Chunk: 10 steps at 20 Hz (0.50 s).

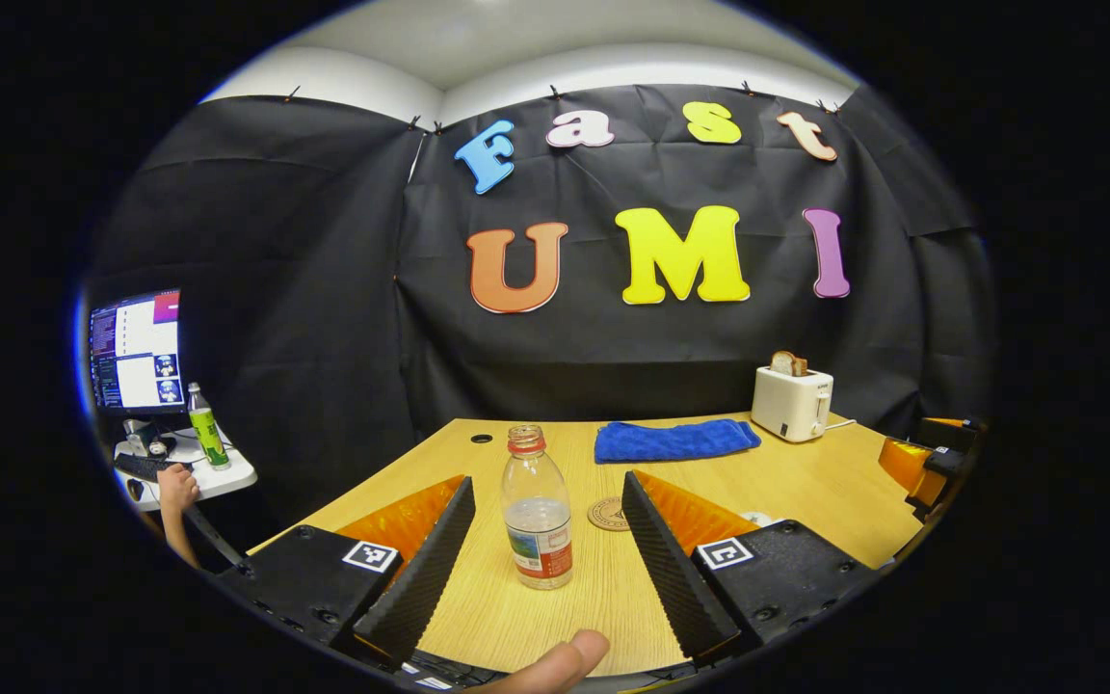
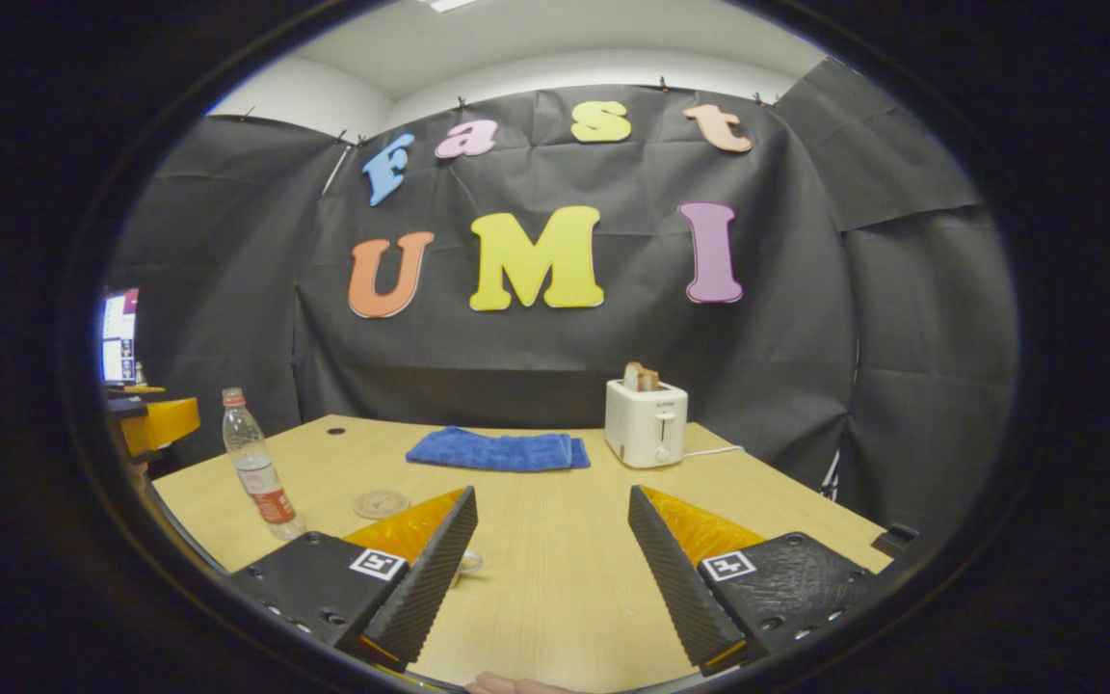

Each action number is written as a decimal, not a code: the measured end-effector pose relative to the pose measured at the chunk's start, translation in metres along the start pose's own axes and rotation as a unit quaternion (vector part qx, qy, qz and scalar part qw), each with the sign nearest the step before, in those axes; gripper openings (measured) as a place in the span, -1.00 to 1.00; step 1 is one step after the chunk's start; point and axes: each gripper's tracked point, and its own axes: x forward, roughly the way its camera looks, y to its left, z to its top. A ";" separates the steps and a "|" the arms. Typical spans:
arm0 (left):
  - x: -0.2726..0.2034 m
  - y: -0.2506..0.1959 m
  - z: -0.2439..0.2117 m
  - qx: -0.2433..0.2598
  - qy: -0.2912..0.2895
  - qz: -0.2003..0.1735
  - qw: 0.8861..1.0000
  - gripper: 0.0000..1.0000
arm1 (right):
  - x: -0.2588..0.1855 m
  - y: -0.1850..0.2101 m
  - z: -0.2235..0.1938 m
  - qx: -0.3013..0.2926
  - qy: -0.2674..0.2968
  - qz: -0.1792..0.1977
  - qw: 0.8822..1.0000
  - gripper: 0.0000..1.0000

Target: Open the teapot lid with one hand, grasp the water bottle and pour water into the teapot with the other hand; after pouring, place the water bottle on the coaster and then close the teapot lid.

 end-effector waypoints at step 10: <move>-0.003 0.009 0.003 0.010 -0.004 0.017 1.000 0.93 | 0.060 0.057 -0.047 -0.025 -0.001 0.051 0.998 0.96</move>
